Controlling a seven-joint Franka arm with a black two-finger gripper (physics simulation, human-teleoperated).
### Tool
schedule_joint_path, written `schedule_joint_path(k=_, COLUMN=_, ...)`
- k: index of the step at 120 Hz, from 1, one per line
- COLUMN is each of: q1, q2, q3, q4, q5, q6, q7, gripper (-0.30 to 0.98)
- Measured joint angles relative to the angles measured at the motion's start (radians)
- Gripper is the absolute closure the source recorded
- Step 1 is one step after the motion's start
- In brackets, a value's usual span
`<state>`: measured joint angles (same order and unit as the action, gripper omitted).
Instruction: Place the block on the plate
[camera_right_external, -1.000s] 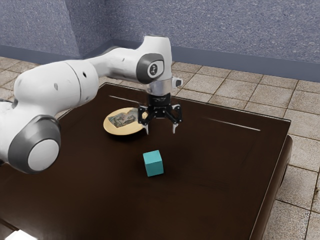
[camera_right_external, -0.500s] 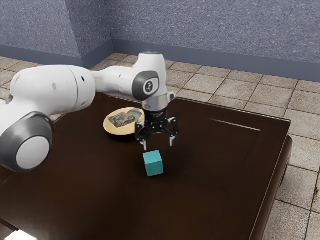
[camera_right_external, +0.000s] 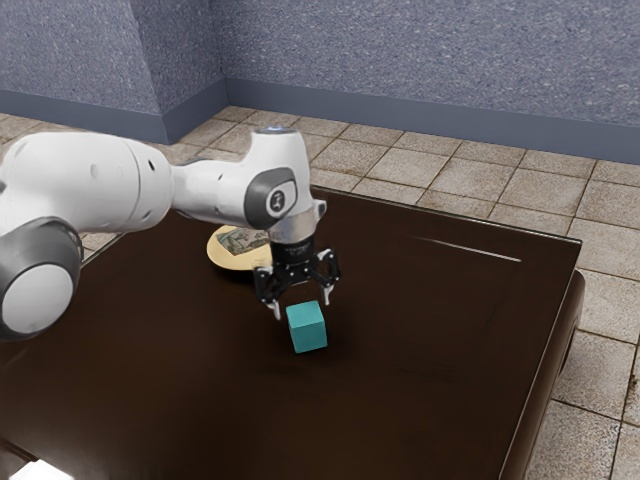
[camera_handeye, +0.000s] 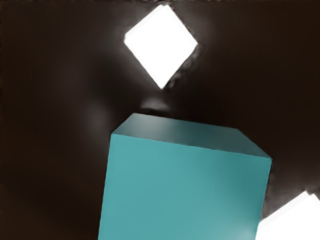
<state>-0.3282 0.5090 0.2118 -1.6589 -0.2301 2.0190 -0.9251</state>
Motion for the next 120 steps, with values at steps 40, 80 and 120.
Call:
schedule_joint_path(k=40, q1=-0.003, q2=0.063, q3=-0.005, q4=0.002, q5=-0.024, q6=0.056, q7=-0.022, gripper=0.00)
schedule_joint_path(k=80, q1=-0.002, q2=0.087, q3=-0.001, q4=-0.002, q5=-0.042, q6=0.098, q7=-0.025, gripper=0.12)
schedule_joint_path(k=120, q1=-0.003, q2=0.033, q3=0.009, q4=-0.003, q5=-0.053, q6=0.087, q7=-0.026, gripper=0.33)
